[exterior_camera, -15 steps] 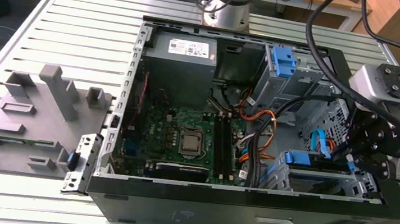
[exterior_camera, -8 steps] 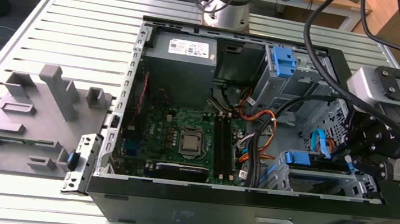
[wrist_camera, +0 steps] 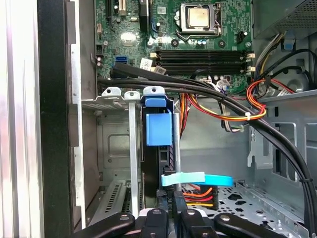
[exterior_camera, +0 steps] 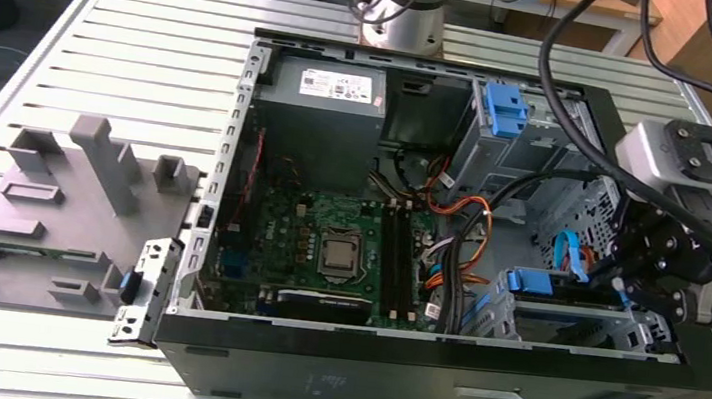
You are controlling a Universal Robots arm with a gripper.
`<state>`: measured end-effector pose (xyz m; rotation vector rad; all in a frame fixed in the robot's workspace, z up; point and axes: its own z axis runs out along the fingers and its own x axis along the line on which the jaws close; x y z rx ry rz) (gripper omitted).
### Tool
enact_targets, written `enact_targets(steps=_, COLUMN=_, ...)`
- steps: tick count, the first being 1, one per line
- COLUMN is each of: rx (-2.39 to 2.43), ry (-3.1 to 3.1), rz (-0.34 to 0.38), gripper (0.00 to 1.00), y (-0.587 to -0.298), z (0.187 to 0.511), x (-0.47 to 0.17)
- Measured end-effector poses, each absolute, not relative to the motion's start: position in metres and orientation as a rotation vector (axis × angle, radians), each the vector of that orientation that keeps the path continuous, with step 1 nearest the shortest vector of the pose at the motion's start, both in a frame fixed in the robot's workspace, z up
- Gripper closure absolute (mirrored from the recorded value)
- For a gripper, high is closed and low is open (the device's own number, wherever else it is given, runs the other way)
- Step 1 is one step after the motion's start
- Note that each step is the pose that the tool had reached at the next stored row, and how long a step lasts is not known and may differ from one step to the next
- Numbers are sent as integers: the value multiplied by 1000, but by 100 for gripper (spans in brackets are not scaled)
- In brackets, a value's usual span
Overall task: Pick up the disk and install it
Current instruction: 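Insert the second disk wire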
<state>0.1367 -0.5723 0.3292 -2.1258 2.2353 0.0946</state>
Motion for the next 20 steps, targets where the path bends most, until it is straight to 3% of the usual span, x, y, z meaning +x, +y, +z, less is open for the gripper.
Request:
enact_targets(steps=15, rx=-2126, ry=2236, rz=94, gripper=83, y=-572, z=327, x=137)
enact_targets(steps=18, rx=-2126, ry=2235, rz=95, gripper=82, y=-572, z=327, x=137)
enact_targets(steps=19, rx=-2126, ry=2235, rz=95, gripper=76, y=-572, z=327, x=137)
enact_targets(steps=20, rx=-2126, ry=2235, rz=94, gripper=76, y=-572, z=327, x=137)
